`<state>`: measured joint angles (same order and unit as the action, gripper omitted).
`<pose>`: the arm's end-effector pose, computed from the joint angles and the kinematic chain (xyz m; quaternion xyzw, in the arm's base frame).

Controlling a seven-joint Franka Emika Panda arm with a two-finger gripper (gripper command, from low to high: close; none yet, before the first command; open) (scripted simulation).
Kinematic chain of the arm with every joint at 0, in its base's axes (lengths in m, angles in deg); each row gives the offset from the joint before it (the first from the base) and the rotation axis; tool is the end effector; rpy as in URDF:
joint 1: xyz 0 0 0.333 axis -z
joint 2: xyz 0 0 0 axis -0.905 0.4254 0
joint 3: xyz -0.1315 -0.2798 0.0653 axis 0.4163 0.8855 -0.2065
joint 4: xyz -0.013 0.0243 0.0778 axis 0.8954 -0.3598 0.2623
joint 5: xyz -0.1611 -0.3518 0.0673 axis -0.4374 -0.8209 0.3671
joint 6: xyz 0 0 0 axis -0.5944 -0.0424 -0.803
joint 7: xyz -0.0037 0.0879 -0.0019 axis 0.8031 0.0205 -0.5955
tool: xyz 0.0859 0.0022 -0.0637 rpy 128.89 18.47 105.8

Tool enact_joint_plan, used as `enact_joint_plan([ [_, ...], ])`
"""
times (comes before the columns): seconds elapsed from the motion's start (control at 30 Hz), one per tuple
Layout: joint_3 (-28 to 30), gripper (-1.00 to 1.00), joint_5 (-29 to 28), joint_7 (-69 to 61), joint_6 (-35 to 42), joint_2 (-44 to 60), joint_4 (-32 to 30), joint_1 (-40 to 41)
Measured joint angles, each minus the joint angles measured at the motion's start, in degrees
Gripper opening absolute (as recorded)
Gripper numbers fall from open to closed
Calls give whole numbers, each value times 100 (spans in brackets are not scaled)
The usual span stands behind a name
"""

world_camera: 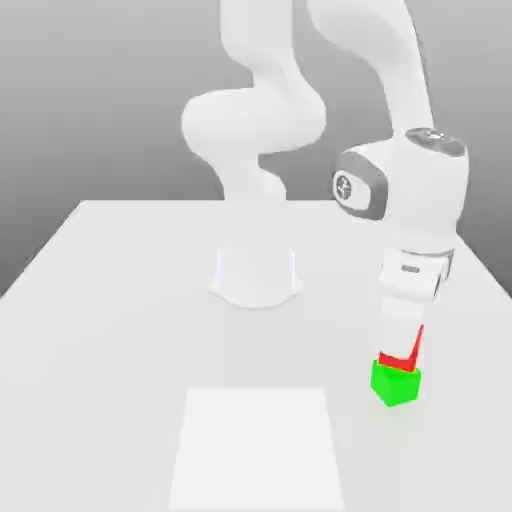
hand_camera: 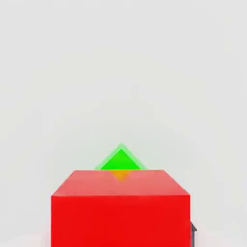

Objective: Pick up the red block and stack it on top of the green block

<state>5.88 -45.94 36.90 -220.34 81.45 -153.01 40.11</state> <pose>0.2944 0.2063 0.1830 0.9821 0.1881 -0.0002 0.0007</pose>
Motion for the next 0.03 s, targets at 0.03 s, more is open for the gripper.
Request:
enact_joint_plan([
  [0.03, 0, 100, 0, 0, 0, 0, 0, 0],
])
